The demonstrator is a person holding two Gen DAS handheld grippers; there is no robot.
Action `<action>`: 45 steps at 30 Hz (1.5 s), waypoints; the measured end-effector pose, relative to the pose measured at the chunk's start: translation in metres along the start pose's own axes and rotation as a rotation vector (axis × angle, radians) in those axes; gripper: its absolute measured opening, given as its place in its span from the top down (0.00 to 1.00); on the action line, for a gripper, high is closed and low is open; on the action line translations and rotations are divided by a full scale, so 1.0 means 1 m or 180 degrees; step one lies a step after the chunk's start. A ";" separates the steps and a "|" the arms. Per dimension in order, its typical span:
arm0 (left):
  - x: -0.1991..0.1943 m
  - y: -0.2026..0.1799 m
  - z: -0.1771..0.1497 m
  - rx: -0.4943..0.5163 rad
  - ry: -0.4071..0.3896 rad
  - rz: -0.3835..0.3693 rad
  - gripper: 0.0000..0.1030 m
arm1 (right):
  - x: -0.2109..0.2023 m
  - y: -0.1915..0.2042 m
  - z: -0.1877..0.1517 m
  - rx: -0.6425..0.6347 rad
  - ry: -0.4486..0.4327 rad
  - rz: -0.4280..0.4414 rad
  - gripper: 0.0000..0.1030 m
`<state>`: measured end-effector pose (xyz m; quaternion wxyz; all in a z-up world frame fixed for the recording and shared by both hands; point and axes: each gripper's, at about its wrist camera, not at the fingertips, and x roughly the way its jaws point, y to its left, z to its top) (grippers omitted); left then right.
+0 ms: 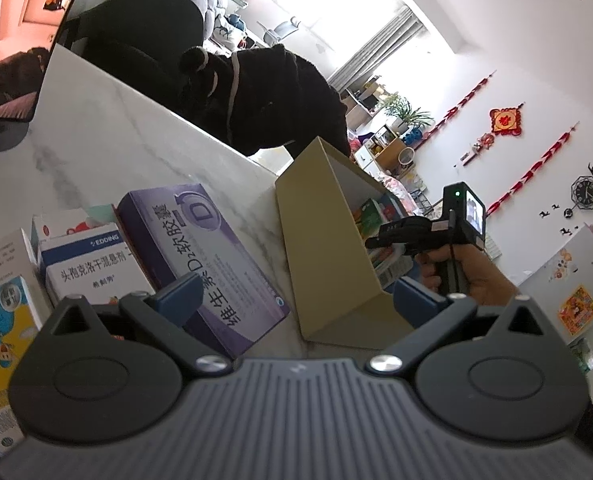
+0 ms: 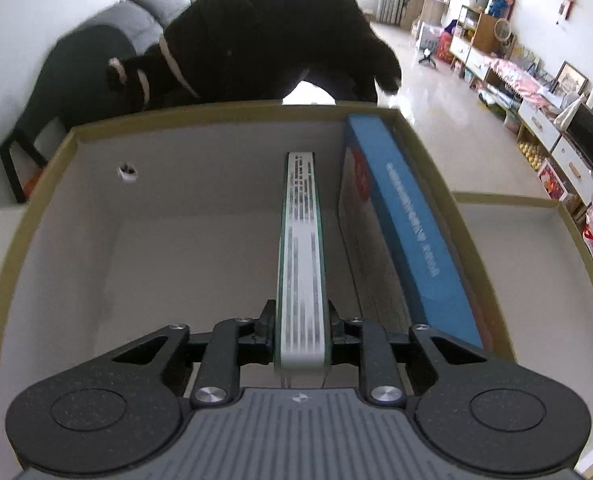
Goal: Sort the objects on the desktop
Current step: 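Lower the green box into the tan box beside the blue box, then open the right gripper and withdraw it from the tan box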
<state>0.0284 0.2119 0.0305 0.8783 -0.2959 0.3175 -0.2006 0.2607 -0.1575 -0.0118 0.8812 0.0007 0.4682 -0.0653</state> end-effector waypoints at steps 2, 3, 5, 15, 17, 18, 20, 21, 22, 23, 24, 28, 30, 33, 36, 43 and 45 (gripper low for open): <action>0.000 0.001 -0.001 -0.0010 0.0007 0.0013 0.00 | 0.000 0.001 0.000 -0.0043 0.0032 0.0003 0.76; 0.000 0.001 -0.001 -0.0013 0.0008 0.0019 0.00 | -0.001 0.002 0.001 -0.0087 0.0029 0.0002 0.73; 0.000 0.003 -0.002 -0.0029 0.0010 0.0034 0.00 | -0.004 0.005 0.003 -0.0223 0.0025 0.0010 0.69; 0.000 0.010 -0.009 -0.0076 0.0030 0.0085 0.00 | -0.012 0.017 0.013 -0.0881 -0.0172 -0.0241 0.76; -0.001 0.012 -0.009 -0.0098 0.0027 0.0091 0.00 | -0.012 0.021 0.011 -0.0988 -0.0223 -0.0333 0.78; -0.001 0.012 -0.009 -0.0110 0.0025 0.0092 0.00 | -0.011 0.023 0.009 -0.1037 -0.0248 -0.0417 0.79; 0.000 0.013 -0.009 -0.0120 0.0028 0.0090 0.00 | -0.009 0.027 0.005 -0.1101 -0.0302 -0.0596 0.78; 0.000 0.013 -0.009 -0.0119 0.0032 0.0088 0.00 | -0.008 0.028 0.004 -0.1108 -0.0330 -0.0633 0.78; 0.000 0.012 -0.010 -0.0113 0.0038 0.0087 0.00 | -0.008 0.028 0.003 -0.1099 -0.0345 -0.0662 0.78; 0.000 0.012 -0.010 -0.0106 0.0043 0.0085 0.00 | -0.007 0.029 0.002 -0.1105 -0.0358 -0.0712 0.78; -0.001 0.011 -0.010 -0.0099 0.0046 0.0084 0.00 | -0.006 0.031 0.001 -0.1136 -0.0373 -0.0777 0.77; -0.003 0.010 -0.011 -0.0095 0.0037 0.0076 0.00 | -0.002 0.033 -0.002 -0.1339 -0.0443 -0.0998 0.74; -0.004 0.011 -0.011 -0.0110 0.0035 0.0087 0.00 | -0.001 0.031 -0.004 -0.1391 -0.0464 -0.1027 0.74; -0.004 0.012 -0.012 -0.0127 0.0038 0.0100 0.00 | -0.001 0.029 -0.007 -0.1450 -0.0510 -0.1037 0.74; -0.005 0.011 -0.012 -0.0115 0.0036 0.0103 0.00 | -0.004 0.027 -0.010 -0.1458 -0.0572 -0.1008 0.70; -0.009 0.008 -0.009 -0.0082 0.0003 0.0124 0.00 | -0.024 0.011 0.001 -0.1059 -0.0629 -0.0625 0.64; -0.009 0.010 -0.008 -0.0098 -0.0005 0.0140 0.00 | -0.032 0.006 0.003 -0.0919 -0.0678 -0.0494 0.57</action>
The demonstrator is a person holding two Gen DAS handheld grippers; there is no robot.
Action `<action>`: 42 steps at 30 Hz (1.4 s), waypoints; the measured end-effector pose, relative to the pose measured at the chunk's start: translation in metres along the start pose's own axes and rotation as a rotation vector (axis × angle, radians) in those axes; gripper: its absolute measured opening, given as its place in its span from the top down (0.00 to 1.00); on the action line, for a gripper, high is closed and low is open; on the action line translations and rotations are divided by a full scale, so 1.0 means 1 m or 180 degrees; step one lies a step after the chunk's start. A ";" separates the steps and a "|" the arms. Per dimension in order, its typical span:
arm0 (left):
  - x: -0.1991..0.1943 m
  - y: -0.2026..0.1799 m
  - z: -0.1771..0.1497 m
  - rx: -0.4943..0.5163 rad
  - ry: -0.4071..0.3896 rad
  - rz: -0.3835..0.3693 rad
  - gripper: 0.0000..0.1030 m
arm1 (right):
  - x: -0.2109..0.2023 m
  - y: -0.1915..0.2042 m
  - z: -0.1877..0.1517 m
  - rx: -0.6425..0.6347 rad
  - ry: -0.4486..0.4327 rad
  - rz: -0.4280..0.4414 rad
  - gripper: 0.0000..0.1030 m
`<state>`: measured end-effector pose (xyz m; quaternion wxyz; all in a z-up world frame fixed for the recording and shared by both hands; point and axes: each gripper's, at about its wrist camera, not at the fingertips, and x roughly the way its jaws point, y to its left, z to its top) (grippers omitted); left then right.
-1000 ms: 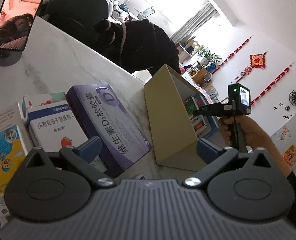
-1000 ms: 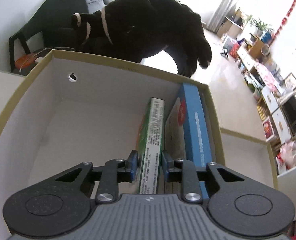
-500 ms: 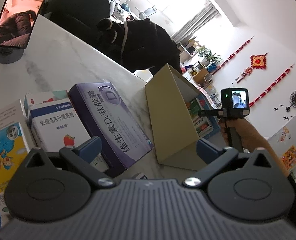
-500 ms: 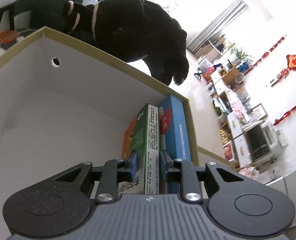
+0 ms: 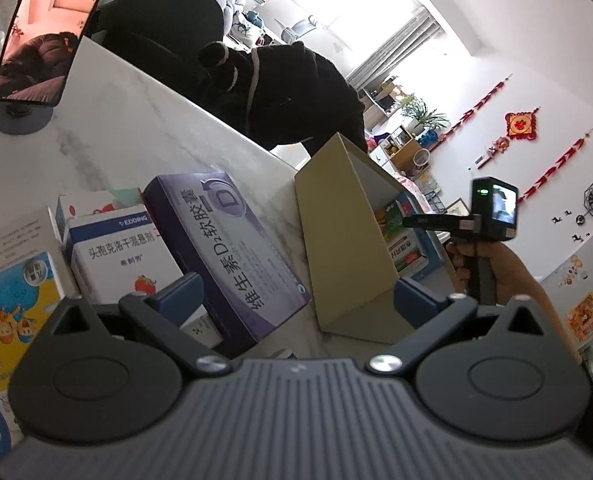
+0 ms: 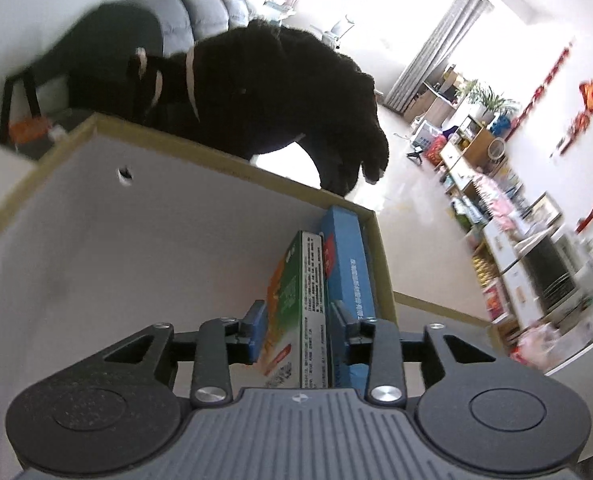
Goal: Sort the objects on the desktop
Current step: 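Open the right gripper and withdraw it from the tan box, then move the right tool back over the pile of medicine boxes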
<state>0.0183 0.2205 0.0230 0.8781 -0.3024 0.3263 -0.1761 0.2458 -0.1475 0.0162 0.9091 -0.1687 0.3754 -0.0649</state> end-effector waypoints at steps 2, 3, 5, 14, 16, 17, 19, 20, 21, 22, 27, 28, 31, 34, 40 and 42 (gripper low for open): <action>0.001 0.002 0.000 -0.0024 -0.0005 0.0027 0.00 | -0.010 -0.007 0.000 0.0165 -0.0075 0.0150 0.48; 0.002 0.003 0.000 -0.0042 -0.0009 0.0039 0.00 | -0.015 -0.010 -0.001 0.0243 -0.0111 0.0225 0.43; 0.003 0.006 0.001 -0.0085 -0.0016 0.0055 0.00 | -0.026 -0.015 -0.003 0.0396 -0.0170 0.0371 0.41; 0.006 0.011 0.001 -0.0195 -0.0030 0.0109 0.00 | -0.097 -0.019 -0.033 0.0773 -0.0537 0.1165 0.27; 0.007 0.010 0.001 -0.0201 -0.0031 0.0094 0.00 | -0.115 -0.014 -0.043 0.0769 -0.0642 0.1313 0.25; 0.007 0.010 0.000 -0.0204 -0.0031 0.0089 0.00 | -0.123 -0.012 -0.046 0.0760 -0.0694 0.1362 0.25; 0.006 0.010 -0.002 -0.0208 -0.0046 0.0102 0.00 | -0.139 -0.003 -0.055 0.0742 -0.0803 0.1443 0.23; 0.006 0.010 -0.002 -0.0208 -0.0073 0.0129 0.00 | -0.145 0.002 -0.058 0.0737 -0.0849 0.1481 0.22; 0.005 0.009 -0.003 -0.0205 -0.0110 0.0166 0.00 | -0.152 0.006 -0.062 0.0737 -0.0890 0.1525 0.21; 0.003 0.009 -0.004 -0.0203 -0.0149 0.0202 0.00 | -0.158 0.010 -0.065 0.0738 -0.0928 0.1570 0.21; -0.008 0.005 -0.008 -0.0222 -0.0350 0.0265 0.00 | -0.192 0.032 -0.084 0.0764 -0.1177 0.1755 0.19; -0.009 0.003 -0.007 -0.0219 -0.0374 0.0280 0.00 | -0.200 0.038 -0.088 0.0751 -0.1251 0.1788 0.17; -0.016 -0.001 -0.007 -0.0176 -0.0483 0.0367 0.00 | -0.221 0.054 -0.098 0.0652 -0.1460 0.1893 0.15; -0.027 -0.005 -0.007 -0.0130 -0.0643 0.0474 0.00 | -0.236 0.070 -0.108 0.0545 -0.1608 0.1972 0.09; -0.042 -0.005 -0.007 -0.0154 -0.0889 0.0675 0.00 | -0.247 0.095 -0.126 0.0471 -0.1825 0.1992 0.05; -0.042 -0.004 -0.007 -0.0179 -0.0889 0.0681 0.00 | -0.246 0.103 -0.129 0.0438 -0.1804 0.2010 0.04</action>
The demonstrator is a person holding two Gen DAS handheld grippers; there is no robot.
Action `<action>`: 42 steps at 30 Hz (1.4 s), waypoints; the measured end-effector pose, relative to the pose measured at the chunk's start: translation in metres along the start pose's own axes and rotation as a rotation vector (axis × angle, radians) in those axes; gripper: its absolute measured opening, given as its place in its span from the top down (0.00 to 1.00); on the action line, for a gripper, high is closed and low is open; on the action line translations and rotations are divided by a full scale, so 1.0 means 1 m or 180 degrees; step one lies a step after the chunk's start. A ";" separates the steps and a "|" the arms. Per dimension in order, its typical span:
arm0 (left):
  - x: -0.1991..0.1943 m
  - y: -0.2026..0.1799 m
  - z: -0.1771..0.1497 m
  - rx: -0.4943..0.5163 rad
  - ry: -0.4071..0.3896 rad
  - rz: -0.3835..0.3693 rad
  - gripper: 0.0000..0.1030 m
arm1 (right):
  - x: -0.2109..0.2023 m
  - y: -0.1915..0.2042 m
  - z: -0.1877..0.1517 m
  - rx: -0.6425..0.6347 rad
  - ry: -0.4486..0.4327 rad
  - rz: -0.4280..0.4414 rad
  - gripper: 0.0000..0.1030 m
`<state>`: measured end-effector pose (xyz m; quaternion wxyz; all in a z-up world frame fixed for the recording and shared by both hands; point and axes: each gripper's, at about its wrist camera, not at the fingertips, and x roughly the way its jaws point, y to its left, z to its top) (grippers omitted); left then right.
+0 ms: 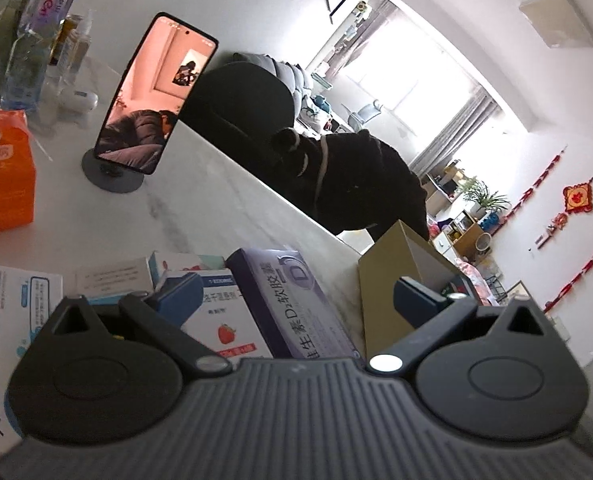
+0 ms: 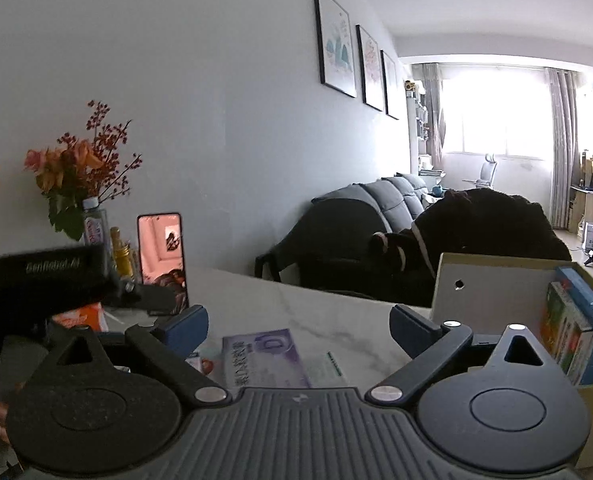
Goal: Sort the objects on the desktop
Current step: 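Move the right tool back over the pile of medicine boxes, then close the right gripper on the purple Vitamin D box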
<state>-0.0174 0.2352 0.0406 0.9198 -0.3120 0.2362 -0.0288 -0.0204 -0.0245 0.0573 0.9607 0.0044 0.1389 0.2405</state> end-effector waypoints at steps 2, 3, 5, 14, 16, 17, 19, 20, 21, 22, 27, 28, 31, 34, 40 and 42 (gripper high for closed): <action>0.002 -0.001 -0.002 -0.0009 0.0005 -0.0002 0.00 | 0.004 0.004 -0.004 0.0016 0.0054 0.0029 0.03; 0.002 -0.001 -0.003 -0.0006 0.0006 -0.0003 0.00 | 0.006 0.007 -0.008 0.0040 0.0092 0.0050 0.03; 0.002 -0.001 -0.004 0.0015 0.0008 0.0000 0.00 | 0.013 0.011 -0.015 0.0057 0.0182 0.0099 0.02; 0.001 0.012 -0.006 -0.0063 0.0040 0.0069 0.00 | 0.044 0.029 -0.038 0.0020 0.0488 0.0277 0.01; 0.003 0.015 -0.007 -0.0082 0.0058 0.0080 0.00 | 0.054 0.030 -0.043 0.0054 0.0603 0.0272 0.01; 0.003 0.017 -0.007 -0.0090 0.0066 0.0087 0.00 | 0.057 0.030 -0.046 0.0048 0.0652 0.0262 0.01; 0.004 0.019 -0.008 -0.0104 0.0082 0.0097 0.00 | 0.063 0.032 -0.052 0.0026 0.0745 0.0239 0.01; 0.005 0.020 -0.008 -0.0111 0.0094 0.0098 0.00 | 0.065 0.032 -0.053 0.0017 0.0779 0.0233 0.01; 0.006 0.021 -0.009 -0.0116 0.0104 0.0099 0.00 | 0.067 0.032 -0.055 0.0018 0.0807 0.0234 0.01; 0.007 0.022 -0.009 -0.0118 0.0111 0.0101 0.00 | 0.069 0.031 -0.057 0.0035 0.0836 0.0238 0.01; 0.010 0.024 -0.010 -0.0135 0.0149 0.0099 0.00 | 0.075 0.028 -0.062 0.0086 0.0909 0.0190 0.01; 0.011 0.024 -0.011 -0.0134 0.0160 0.0098 0.00 | 0.076 0.027 -0.063 0.0099 0.0920 0.0189 0.01; 0.012 0.024 -0.012 -0.0116 0.0190 0.0087 0.00 | 0.079 0.026 -0.065 0.0122 0.0948 0.0171 0.01; 0.012 0.023 -0.014 -0.0104 0.0210 0.0073 0.00 | 0.082 0.025 -0.067 0.0125 0.0957 0.0145 0.01; 0.008 0.020 -0.016 -0.0089 0.0211 0.0071 0.00 | 0.087 0.024 -0.071 0.0142 0.0912 0.0068 0.07; 0.007 0.019 -0.016 -0.0079 0.0208 0.0065 0.00 | 0.088 0.021 -0.073 0.0176 0.0922 0.0035 0.16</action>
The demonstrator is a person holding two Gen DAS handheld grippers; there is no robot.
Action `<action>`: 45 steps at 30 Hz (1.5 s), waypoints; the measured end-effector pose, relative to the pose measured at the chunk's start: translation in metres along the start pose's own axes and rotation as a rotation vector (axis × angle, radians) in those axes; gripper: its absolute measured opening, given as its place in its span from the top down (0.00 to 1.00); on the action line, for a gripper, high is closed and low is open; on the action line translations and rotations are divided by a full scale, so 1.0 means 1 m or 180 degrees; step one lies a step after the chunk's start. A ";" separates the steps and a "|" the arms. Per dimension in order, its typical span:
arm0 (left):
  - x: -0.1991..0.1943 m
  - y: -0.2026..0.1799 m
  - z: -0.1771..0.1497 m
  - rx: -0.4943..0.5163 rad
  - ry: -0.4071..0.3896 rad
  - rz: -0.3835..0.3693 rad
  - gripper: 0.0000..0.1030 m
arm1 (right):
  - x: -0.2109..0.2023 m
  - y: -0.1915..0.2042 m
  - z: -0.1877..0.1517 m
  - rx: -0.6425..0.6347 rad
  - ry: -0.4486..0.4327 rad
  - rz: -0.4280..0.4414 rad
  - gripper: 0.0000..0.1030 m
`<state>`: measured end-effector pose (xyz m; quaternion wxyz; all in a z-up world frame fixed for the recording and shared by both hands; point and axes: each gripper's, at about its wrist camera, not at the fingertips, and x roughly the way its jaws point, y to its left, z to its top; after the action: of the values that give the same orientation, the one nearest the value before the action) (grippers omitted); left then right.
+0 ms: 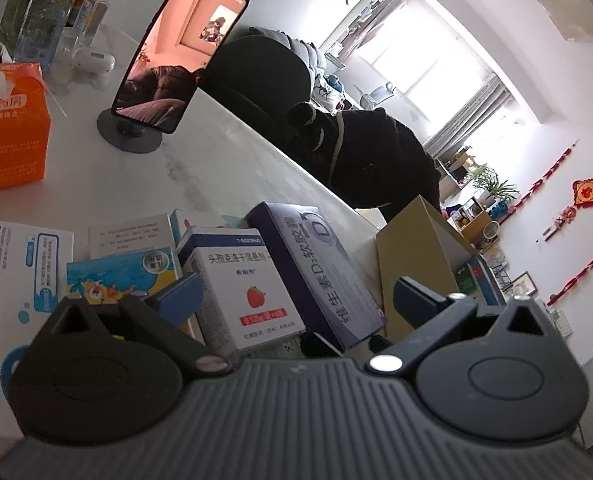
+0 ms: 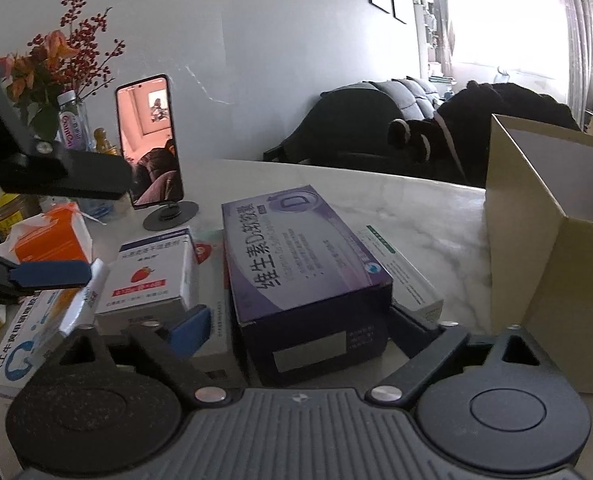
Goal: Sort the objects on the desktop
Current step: 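Close the right gripper on the purple Vitamin D box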
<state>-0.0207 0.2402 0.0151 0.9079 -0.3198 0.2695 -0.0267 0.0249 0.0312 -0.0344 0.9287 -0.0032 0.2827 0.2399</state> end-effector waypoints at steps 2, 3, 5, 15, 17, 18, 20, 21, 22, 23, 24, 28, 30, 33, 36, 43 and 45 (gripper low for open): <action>0.001 -0.001 0.000 -0.0006 0.0005 -0.0004 0.00 | 0.001 -0.004 0.000 0.0066 0.0036 0.0026 0.28; 0.001 -0.001 -0.001 -0.0016 0.0011 -0.0009 0.00 | 0.002 -0.007 -0.001 0.0121 0.0056 0.0084 0.34; 0.003 -0.001 -0.002 -0.0046 0.0036 -0.0037 0.00 | 0.003 -0.012 -0.001 0.0228 0.0093 0.0195 0.44; 0.006 0.003 -0.004 -0.0131 0.0086 -0.0056 0.00 | -0.009 -0.020 0.003 0.0396 -0.0023 0.0361 0.11; 0.006 0.004 -0.003 -0.0157 0.0073 -0.0058 0.00 | -0.011 -0.021 0.004 0.0387 -0.0063 0.0274 0.11; 0.006 0.004 -0.003 -0.0167 0.0062 -0.0063 0.00 | -0.012 -0.021 0.004 0.0349 -0.0092 0.0203 0.10; 0.006 0.004 -0.003 -0.0175 0.0055 -0.0068 0.00 | -0.013 -0.019 0.006 0.0230 -0.0153 0.0096 0.08; 0.007 0.004 -0.002 -0.0175 0.0061 -0.0065 0.00 | -0.012 -0.018 0.008 0.0167 -0.0166 0.0081 0.07; 0.008 0.004 -0.002 -0.0173 0.0068 -0.0064 0.00 | -0.011 -0.018 0.009 0.0088 -0.0169 0.0089 0.07; 0.008 0.004 -0.002 -0.0169 0.0071 -0.0066 0.00 | -0.009 -0.017 0.011 0.0010 -0.0170 0.0108 0.06; 0.009 0.004 -0.002 -0.0165 0.0072 -0.0070 0.00 | -0.008 -0.017 0.012 -0.0067 -0.0174 0.0130 0.06; 0.010 0.004 -0.002 -0.0165 0.0076 -0.0082 0.00 | 0.004 -0.016 0.017 -0.0205 -0.0157 0.0225 0.06; 0.009 0.003 -0.002 -0.0162 0.0074 -0.0087 0.00 | 0.010 -0.016 0.019 -0.0210 -0.0116 0.0232 0.06; 0.009 0.004 -0.002 -0.0160 0.0077 -0.0097 0.00 | 0.016 -0.019 0.017 -0.0154 -0.0060 0.0251 0.14; 0.011 0.004 -0.002 -0.0162 0.0080 -0.0096 0.00 | 0.016 -0.022 0.016 0.0005 -0.0047 0.0275 0.15; 0.020 0.012 0.001 -0.0493 0.0290 -0.0489 0.00 | 0.008 -0.038 0.020 0.0605 0.0040 0.0325 0.16; 0.020 0.011 0.003 -0.0546 0.0304 -0.0572 0.00 | 0.006 -0.045 0.020 0.0826 0.0073 0.0408 0.16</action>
<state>-0.0034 0.2463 0.0006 0.8574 -0.4175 0.2840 -0.0999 0.0598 -0.0035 -0.0263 0.9008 0.1323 0.3215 0.2601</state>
